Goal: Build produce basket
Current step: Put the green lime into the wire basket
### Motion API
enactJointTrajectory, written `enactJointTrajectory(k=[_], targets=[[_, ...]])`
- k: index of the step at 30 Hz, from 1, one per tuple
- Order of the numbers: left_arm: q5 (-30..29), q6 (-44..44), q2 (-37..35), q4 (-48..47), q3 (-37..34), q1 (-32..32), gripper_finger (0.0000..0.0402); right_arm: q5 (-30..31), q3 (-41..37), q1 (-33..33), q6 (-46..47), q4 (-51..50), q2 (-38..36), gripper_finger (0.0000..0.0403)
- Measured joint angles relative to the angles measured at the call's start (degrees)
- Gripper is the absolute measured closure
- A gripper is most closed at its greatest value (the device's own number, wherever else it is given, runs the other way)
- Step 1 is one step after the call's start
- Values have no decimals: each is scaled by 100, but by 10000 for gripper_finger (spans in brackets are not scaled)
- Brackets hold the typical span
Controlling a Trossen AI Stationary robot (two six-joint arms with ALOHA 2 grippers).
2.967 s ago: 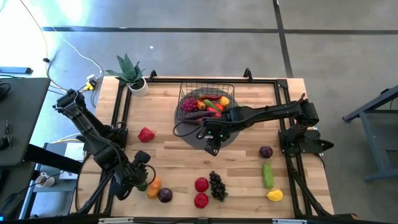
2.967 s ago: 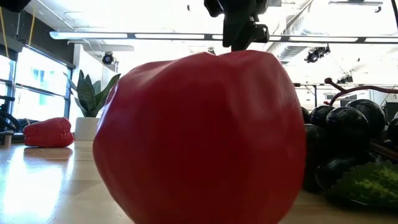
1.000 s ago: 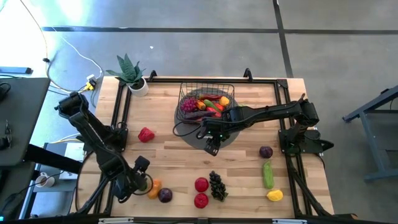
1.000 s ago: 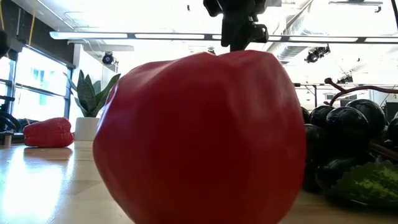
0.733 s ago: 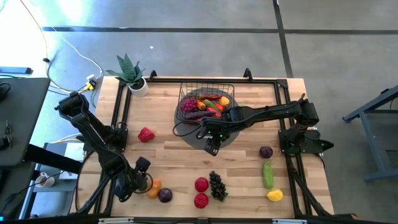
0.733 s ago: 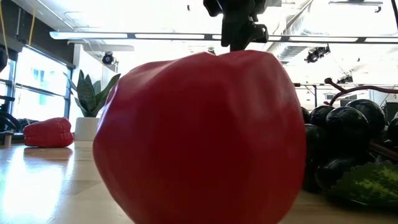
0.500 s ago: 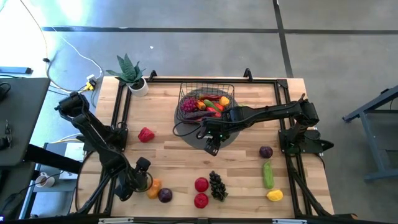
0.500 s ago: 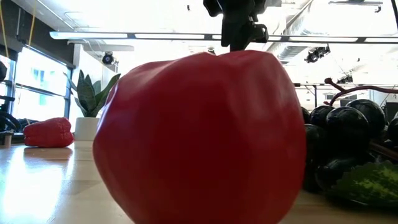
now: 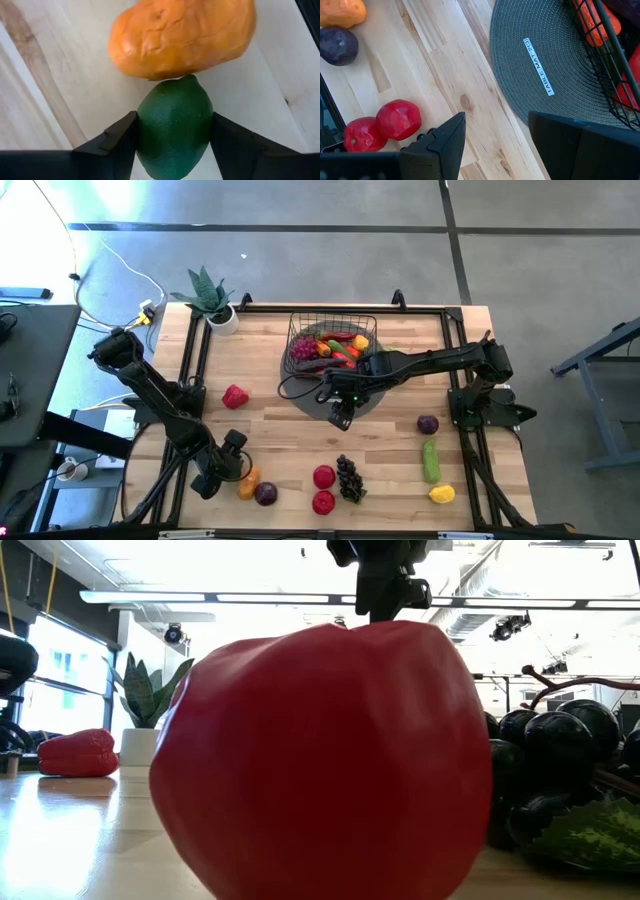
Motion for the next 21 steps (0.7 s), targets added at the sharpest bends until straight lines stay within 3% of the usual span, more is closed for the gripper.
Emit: enactJointTrajectory(k=[11,21], targets=[[252,-133,-206,-477,-1,532,219,0,0,0,6,2,0,206],[-557,186,-1401,-1000,-2,1221,220,0,0,0,2,52,0,206]])
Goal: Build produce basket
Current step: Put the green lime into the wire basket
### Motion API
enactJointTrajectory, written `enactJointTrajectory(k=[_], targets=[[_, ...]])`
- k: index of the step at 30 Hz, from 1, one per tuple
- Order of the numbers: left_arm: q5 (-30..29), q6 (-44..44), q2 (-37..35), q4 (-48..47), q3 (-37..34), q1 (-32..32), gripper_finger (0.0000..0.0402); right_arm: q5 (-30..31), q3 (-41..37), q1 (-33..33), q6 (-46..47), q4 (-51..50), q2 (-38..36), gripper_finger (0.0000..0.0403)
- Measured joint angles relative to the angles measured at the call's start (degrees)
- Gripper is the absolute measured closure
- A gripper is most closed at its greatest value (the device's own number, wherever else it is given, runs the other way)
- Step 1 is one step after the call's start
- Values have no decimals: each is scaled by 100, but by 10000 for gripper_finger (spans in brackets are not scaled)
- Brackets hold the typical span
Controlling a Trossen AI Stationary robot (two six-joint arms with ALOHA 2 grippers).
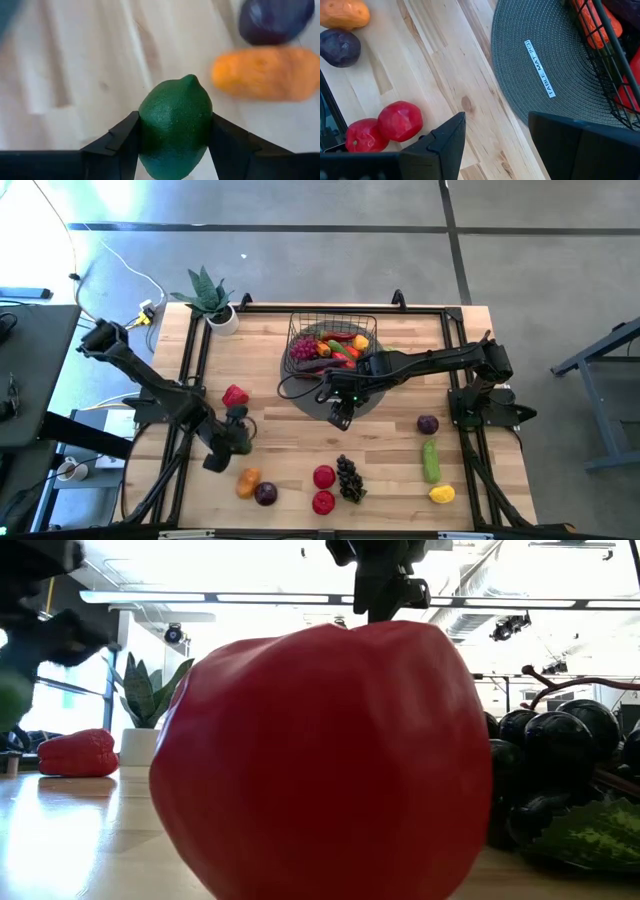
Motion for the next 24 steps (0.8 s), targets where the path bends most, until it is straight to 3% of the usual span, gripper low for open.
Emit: enactJointTrajectory(k=[11,15,24], targets=[[-1010,843,-1247,505,0,876,221,0,0,0,-2,89,0,206],[-1094,1294,-1417,1103,5,1265,219,0,0,1,-5,145,0,206],[-1244,1985,-1436,1353,9,2363,217,-2,0,0,-4,190,0,206]])
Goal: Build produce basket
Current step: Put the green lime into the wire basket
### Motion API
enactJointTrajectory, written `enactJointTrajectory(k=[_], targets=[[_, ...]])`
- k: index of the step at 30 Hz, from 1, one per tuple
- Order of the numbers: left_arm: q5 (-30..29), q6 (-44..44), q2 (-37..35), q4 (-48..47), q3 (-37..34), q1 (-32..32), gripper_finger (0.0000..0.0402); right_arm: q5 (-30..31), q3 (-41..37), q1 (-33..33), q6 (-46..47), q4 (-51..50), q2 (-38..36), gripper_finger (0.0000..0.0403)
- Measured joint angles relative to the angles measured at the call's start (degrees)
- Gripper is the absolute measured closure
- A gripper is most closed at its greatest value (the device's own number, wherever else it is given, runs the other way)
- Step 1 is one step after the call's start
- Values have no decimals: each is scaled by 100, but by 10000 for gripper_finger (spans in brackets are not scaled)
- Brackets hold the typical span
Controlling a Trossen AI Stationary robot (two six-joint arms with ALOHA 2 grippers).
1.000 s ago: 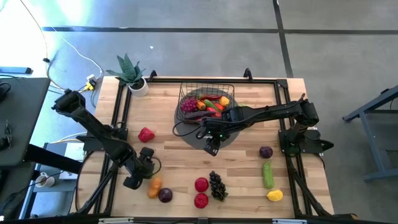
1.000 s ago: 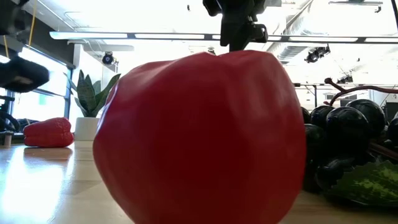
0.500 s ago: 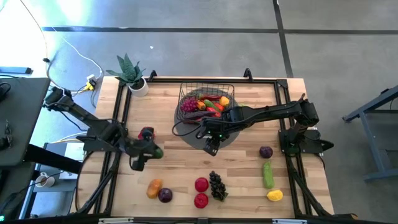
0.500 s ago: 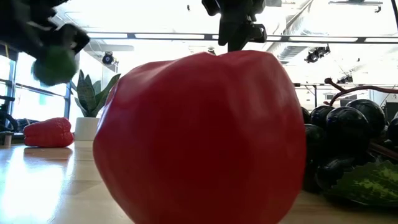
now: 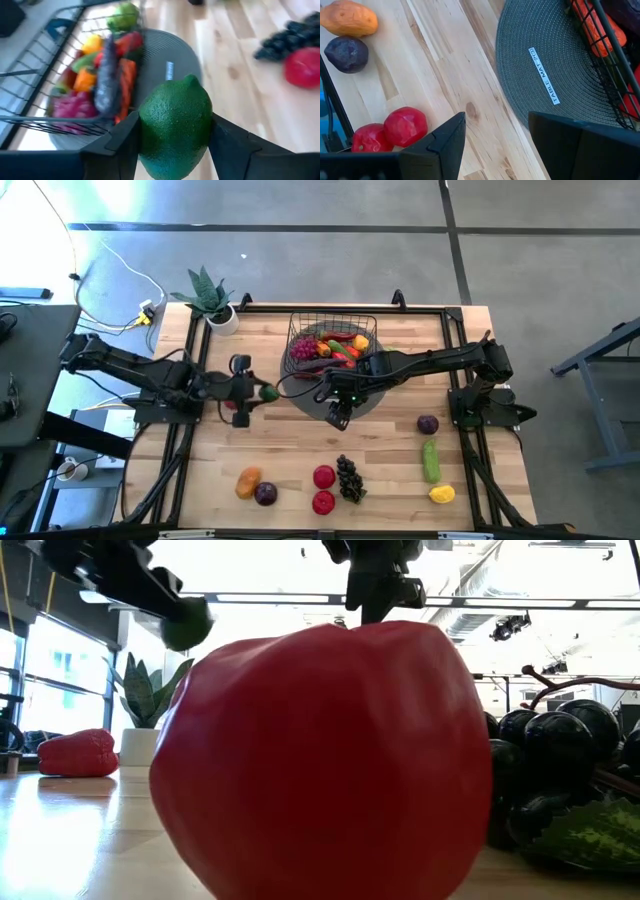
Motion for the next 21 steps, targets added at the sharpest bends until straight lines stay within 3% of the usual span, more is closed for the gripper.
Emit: enactJointTrajectory(k=[13,21], targets=[[233,408,133,871,15,1621,214,2,0,0,-31,-2,0,206],[442,424,726,884,529,2318,213,28,1,0,-18,14,2,206]])
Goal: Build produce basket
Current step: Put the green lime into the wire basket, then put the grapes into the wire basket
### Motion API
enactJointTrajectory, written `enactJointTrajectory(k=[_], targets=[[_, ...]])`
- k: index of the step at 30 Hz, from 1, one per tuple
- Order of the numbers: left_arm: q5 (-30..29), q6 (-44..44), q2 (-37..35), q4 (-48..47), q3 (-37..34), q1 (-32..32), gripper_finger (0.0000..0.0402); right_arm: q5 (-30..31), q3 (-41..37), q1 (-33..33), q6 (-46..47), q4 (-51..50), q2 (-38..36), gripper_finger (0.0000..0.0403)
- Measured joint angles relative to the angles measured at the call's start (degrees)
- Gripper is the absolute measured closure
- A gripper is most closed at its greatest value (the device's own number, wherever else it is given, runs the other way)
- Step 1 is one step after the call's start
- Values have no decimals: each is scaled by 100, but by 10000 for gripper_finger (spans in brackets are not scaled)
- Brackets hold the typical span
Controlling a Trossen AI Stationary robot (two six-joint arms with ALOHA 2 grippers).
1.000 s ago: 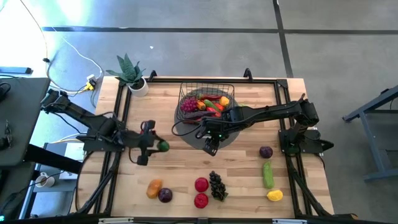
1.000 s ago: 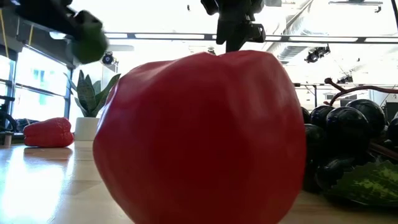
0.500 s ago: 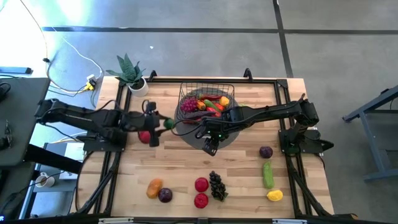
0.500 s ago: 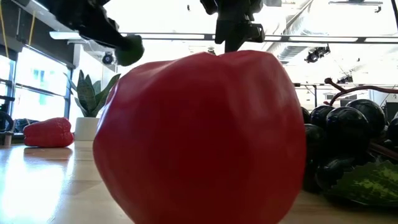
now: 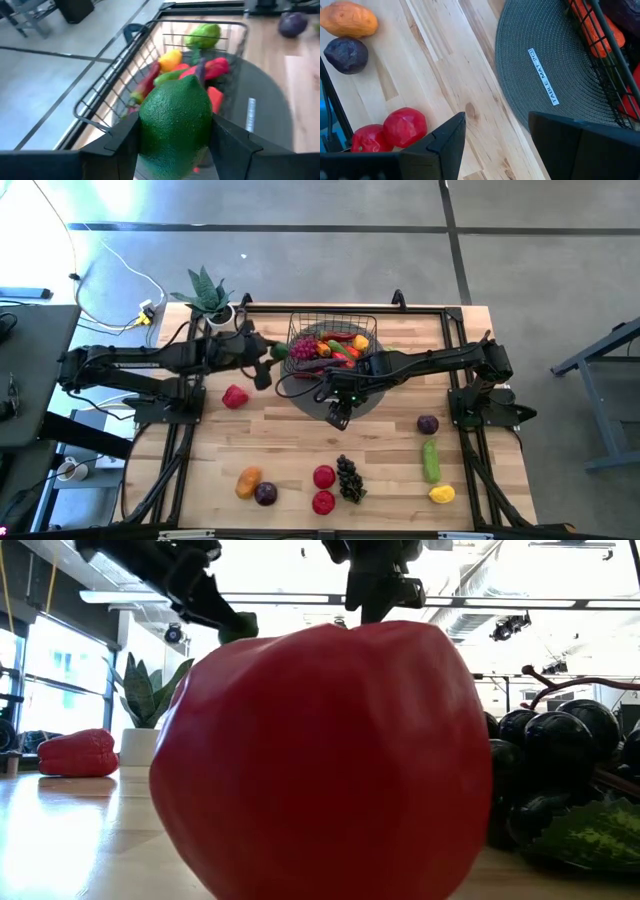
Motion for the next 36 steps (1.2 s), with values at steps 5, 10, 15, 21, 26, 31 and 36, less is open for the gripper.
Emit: enactJointTrajectory(k=[5,10,15,21,26,31,36], targets=[[26,219,524,50,291,246,213,162,-1,-2,-297,116,-1,206],[236,280,1089,349,605,423,213,173,-1,-2,-336,277,0,206],[594,280,1604,413,947,575,213,175,1,-2,-431,386,0,206],[807,280,2043,417,1336,651,201,175,1,-2,-444,398,0,206],[804,280,2247,408,1562,655,164,173,1,-2,-444,447,-2,206],[734,282,2426,417,1695,697,129,173,0,-2,-444,445,0,206],[728,282,2513,411,1757,763,110,171,1,-2,-390,445,0,206]])
